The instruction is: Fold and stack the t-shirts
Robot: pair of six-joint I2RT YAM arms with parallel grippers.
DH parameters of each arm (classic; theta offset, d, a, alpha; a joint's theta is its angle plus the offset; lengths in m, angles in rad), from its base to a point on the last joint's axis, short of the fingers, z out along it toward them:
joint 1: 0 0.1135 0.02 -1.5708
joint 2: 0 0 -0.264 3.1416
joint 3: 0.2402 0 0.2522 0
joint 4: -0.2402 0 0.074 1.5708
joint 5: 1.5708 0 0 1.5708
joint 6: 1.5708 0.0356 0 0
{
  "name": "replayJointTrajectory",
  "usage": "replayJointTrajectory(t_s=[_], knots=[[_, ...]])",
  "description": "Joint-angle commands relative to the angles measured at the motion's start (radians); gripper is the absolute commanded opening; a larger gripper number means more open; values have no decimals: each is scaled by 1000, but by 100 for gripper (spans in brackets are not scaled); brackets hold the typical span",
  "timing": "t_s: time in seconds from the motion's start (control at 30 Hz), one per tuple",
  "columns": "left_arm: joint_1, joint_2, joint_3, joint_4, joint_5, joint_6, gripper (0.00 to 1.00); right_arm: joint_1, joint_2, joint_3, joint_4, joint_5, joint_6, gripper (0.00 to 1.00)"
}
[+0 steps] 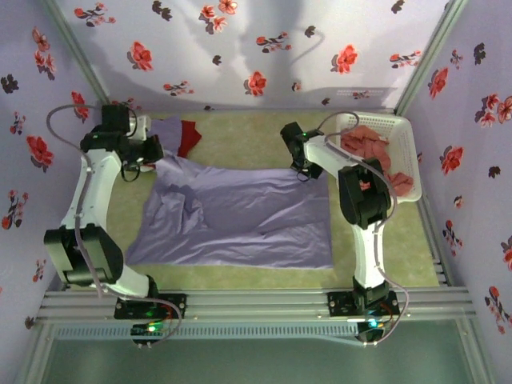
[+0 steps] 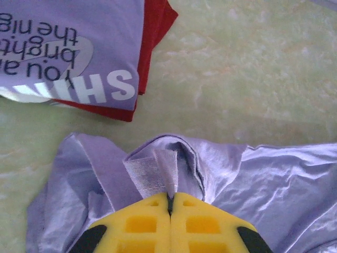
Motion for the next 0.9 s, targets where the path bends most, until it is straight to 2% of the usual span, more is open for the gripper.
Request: replayJointTrajectory(t_s=[0.0,0.43,0.67,0.87], knots=[[11,-67,-55,-22,-4,10,0,24,-71,-65,16,53,34,0],[23,-241,-259,-30,-13,-2,0,153,-291,-347,45,79,196,0],[32,-262,-298,-29,-18,4,0,199,-370,-489,59,72,292,0],[53,-266,-265,-56,-16,-3,0,219,-445,-546,43,82,310,0]])
